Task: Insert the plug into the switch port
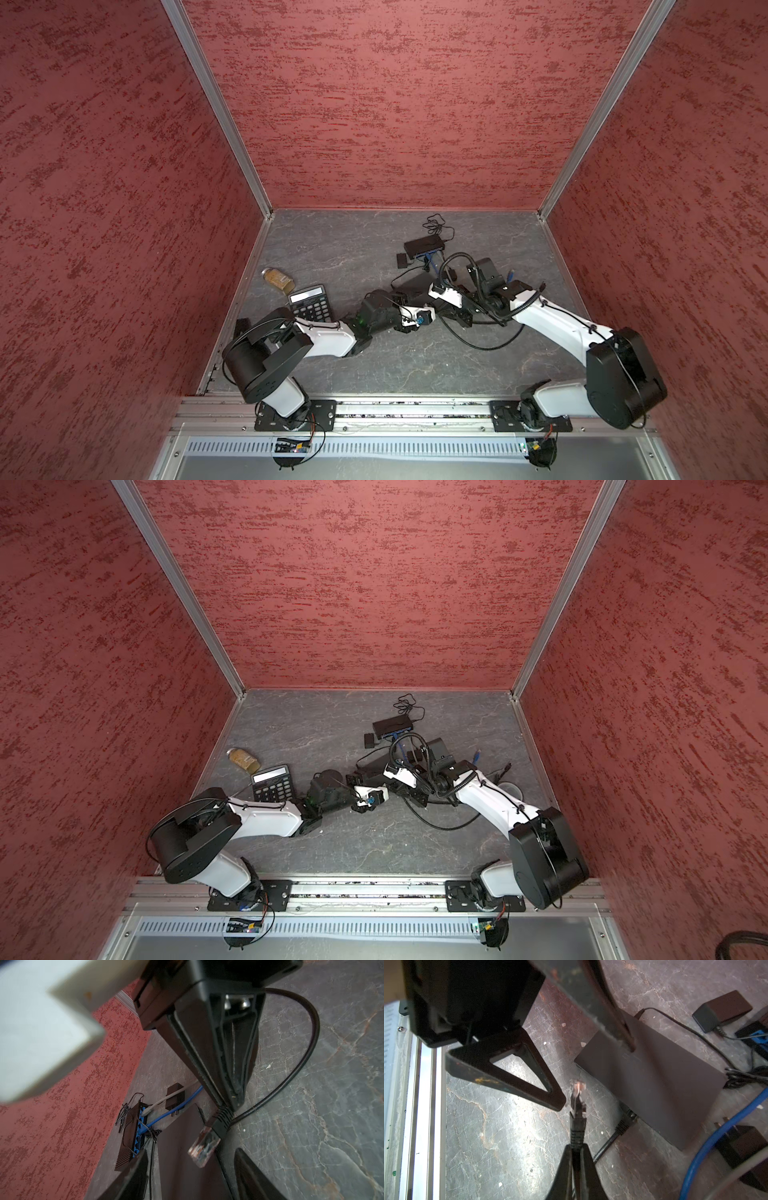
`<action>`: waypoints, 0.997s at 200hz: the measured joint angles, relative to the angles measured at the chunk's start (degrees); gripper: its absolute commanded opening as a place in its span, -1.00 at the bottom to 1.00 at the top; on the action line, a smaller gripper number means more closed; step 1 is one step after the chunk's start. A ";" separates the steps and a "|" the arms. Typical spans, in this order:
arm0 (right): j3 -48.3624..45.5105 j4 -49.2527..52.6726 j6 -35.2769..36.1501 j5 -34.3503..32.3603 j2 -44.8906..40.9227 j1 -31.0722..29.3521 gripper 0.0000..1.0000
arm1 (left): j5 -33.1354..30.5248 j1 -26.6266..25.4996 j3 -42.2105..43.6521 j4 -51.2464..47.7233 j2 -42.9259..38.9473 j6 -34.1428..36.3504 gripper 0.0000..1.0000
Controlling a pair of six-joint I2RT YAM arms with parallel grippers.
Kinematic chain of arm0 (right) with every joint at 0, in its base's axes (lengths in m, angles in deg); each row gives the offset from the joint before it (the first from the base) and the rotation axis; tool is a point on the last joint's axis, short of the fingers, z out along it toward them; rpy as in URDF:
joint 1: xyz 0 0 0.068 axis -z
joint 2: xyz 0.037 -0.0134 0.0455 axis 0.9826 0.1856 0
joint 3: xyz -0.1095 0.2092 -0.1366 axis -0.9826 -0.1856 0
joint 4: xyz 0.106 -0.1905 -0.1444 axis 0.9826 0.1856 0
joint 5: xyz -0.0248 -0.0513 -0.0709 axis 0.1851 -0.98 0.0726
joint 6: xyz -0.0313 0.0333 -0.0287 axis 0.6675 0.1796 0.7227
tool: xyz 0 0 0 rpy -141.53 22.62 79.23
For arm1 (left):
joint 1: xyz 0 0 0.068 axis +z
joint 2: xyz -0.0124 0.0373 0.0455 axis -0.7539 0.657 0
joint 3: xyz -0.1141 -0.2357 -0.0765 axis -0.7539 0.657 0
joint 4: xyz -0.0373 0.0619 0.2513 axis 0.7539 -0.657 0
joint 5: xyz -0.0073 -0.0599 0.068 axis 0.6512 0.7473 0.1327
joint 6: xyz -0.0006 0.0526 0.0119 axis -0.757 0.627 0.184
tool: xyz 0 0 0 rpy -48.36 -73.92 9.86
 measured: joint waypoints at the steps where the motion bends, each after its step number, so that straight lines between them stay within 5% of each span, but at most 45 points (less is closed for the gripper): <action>1: 0.07 0.11 -0.02 0.00 0.02 0.00 -1.00 | 0.02 0.00 -0.04 -0.02 0.02 0.07 0.33; 199: 4.92 6.75 1.57 2.45 2.73 0.00 -1.00 | 2.64 -0.57 -0.83 -1.31 0.31 9.09 -0.49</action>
